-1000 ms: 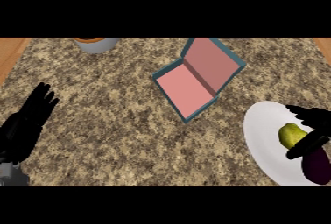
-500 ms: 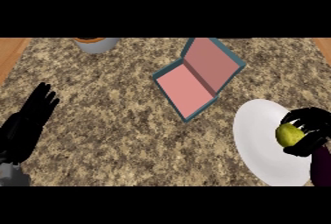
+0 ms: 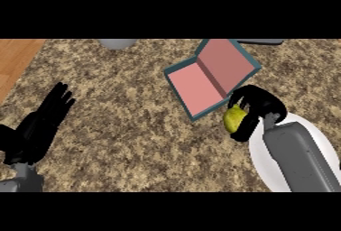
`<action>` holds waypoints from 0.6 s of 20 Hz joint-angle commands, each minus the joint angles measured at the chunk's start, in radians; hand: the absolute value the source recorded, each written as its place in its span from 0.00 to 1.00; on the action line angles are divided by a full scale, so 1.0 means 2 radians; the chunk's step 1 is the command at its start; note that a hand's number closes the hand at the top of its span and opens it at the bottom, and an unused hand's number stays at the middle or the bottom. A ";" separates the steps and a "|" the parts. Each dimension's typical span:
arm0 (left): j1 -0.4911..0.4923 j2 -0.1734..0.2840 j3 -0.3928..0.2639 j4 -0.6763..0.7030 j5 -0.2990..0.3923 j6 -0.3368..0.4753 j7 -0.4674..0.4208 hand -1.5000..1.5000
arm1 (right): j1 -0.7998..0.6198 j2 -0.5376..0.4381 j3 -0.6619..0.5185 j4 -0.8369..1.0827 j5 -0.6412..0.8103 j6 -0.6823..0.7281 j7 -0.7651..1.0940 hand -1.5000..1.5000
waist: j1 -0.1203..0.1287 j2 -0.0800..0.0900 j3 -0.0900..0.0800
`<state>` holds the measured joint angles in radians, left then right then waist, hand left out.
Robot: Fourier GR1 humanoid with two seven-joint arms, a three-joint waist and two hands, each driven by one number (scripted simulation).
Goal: Pick the pear from the plate and place it in the cardboard box
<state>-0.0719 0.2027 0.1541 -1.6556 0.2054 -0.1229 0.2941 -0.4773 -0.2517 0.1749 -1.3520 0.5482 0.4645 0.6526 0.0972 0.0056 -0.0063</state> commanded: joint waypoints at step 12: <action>-0.054 0.004 -0.004 0.030 0.002 0.001 0.024 0.50 | -0.303 0.125 0.263 0.085 0.047 -0.165 0.239 1.00 | 0.010 0.001 0.002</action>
<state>-0.1545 0.1974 0.1344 -1.6056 0.1989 -0.1208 0.3174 -0.9355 -0.0181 0.6105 -1.1924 0.6890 0.1959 0.9975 0.1264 0.0127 -0.0033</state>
